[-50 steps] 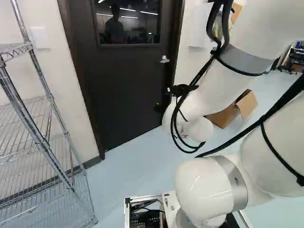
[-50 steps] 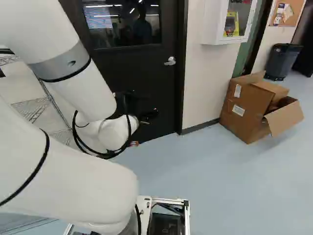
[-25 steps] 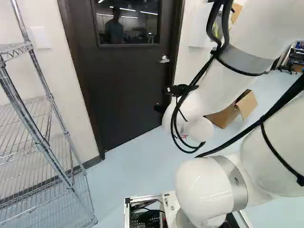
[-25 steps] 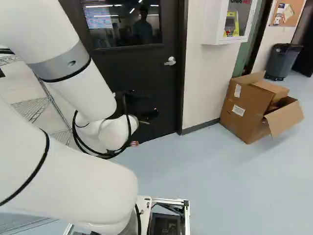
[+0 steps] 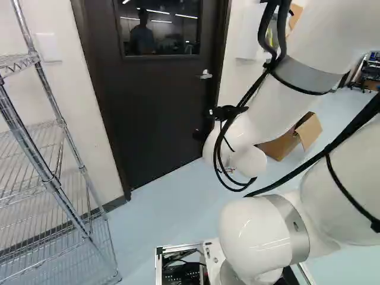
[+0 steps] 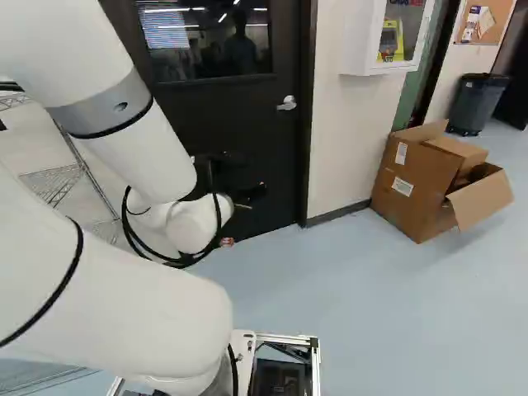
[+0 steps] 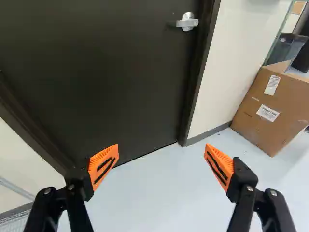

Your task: Open the door and move inside

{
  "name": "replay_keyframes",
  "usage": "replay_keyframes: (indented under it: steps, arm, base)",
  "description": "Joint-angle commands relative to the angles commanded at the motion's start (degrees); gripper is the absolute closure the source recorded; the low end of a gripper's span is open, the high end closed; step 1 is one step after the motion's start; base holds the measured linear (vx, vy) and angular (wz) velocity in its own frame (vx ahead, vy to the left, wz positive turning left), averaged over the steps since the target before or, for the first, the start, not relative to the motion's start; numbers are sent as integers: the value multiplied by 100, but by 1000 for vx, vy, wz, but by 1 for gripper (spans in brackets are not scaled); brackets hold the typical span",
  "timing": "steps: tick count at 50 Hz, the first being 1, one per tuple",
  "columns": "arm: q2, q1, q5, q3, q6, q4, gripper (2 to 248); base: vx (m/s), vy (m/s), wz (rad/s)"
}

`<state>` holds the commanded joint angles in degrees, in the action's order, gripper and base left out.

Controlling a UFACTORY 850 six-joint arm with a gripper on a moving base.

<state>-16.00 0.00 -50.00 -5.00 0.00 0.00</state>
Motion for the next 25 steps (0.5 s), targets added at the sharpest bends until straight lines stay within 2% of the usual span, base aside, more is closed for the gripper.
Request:
replay_keyframes:
  steps: [25]
  arm:
    - [0, 0, 0, 0, 0, 0, 3]
  base:
    - [83, -22, -2]
